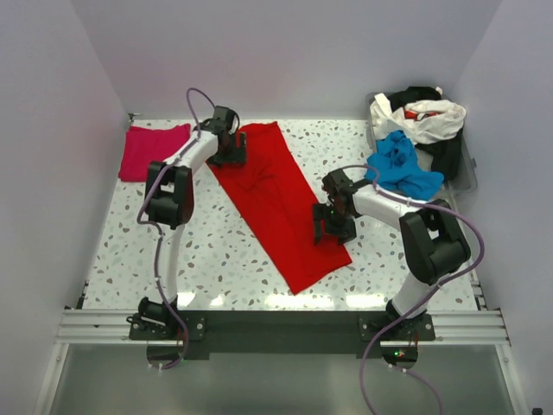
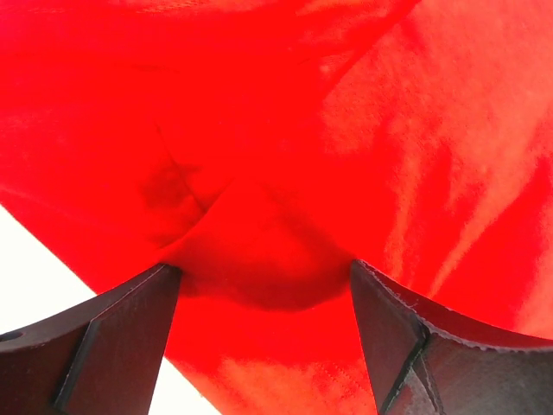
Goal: Fold and stack the t-shirts
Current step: Fold the tshirt
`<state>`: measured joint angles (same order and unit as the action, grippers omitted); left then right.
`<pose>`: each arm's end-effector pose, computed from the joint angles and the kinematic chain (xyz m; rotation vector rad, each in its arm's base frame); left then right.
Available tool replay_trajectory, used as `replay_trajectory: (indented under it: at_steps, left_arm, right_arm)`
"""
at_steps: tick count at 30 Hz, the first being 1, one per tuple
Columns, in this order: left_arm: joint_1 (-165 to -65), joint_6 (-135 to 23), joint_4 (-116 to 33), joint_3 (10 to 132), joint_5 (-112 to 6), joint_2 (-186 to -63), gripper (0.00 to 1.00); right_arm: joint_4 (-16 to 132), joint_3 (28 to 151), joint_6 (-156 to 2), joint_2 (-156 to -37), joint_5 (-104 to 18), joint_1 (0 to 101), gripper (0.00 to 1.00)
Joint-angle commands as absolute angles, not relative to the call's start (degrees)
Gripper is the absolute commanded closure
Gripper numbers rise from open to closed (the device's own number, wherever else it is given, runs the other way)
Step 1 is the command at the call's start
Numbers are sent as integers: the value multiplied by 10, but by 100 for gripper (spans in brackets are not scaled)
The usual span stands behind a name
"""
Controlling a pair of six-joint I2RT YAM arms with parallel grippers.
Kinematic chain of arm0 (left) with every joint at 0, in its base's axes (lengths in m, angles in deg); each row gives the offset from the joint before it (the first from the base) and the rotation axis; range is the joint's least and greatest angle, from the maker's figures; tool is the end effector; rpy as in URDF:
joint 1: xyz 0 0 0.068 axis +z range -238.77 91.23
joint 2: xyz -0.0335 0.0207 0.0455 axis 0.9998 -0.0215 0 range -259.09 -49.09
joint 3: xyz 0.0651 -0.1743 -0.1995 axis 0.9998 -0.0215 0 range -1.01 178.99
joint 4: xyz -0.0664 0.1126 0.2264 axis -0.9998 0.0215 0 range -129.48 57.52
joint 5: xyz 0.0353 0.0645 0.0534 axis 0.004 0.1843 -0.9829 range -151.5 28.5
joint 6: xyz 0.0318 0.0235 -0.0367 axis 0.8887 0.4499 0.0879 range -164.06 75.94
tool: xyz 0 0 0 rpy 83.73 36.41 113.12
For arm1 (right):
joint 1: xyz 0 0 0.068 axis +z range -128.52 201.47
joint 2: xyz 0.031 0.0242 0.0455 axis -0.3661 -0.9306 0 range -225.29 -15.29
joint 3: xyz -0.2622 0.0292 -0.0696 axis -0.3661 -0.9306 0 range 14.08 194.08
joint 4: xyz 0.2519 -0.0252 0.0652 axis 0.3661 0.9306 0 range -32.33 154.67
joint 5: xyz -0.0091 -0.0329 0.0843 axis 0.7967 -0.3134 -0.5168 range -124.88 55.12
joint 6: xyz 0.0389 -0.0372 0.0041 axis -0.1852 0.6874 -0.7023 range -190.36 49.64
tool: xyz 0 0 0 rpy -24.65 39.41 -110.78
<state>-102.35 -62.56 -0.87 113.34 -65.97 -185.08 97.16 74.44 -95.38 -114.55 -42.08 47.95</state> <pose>0.5002 -0.1180 0.1672 -0.1394 2.6165 -0.0941 0.2781 0.1434 0.1598 -0.0573 2.9982 0.3025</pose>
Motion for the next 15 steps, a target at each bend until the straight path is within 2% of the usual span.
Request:
replay_trajectory:
  at_steps: [1,8,15]
  left_arm:
    - [-1022,-629,-33,1164,-666,-1890,15]
    - [-1030,-604,-87,1187,-640,-1935,15]
    - [-1055,-560,-128,1259,-604,-1986,14]
  right_arm:
    - [963,703,-965,-1155,-458,481,24]
    - [953,648,-1013,-1133,-511,493,24]
    - [962,650,-1054,-1119,-517,536,24]
